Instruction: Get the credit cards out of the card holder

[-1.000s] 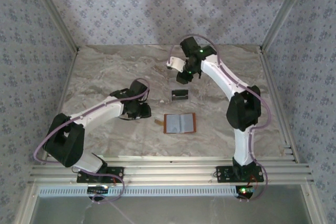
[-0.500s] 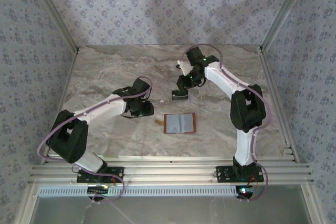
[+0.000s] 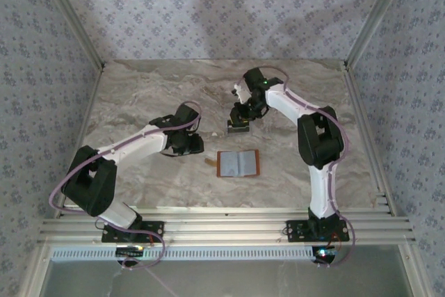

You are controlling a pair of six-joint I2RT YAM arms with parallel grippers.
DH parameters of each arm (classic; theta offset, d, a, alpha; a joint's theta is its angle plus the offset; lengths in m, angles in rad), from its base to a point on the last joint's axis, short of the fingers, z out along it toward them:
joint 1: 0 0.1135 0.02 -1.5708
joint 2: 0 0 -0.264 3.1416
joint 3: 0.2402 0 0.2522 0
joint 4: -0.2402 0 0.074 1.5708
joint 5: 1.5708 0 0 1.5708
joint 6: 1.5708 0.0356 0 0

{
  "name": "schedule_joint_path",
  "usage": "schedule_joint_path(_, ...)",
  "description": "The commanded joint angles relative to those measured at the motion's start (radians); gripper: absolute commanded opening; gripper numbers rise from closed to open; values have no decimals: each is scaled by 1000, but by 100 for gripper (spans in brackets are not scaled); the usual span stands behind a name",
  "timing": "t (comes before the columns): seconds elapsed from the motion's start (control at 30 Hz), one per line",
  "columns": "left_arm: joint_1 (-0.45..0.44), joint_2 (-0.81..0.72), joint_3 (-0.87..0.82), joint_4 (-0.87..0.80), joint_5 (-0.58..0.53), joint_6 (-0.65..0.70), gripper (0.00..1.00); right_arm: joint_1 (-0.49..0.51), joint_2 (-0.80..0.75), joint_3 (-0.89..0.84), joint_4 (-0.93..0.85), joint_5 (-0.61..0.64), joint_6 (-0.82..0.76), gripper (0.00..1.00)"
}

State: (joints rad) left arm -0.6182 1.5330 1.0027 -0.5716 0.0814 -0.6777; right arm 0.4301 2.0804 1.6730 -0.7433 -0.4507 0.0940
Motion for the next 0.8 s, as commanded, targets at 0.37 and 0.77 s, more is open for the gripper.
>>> schedule_joint_path(0.37,-5,-29,12,-19,-12,13,35,-18,43,124,-5,49,19,26)
schedule_joint_path(0.77,-6,-53,4,-33,-26,14,35,-3,-17,108,-58,31,-22,25)
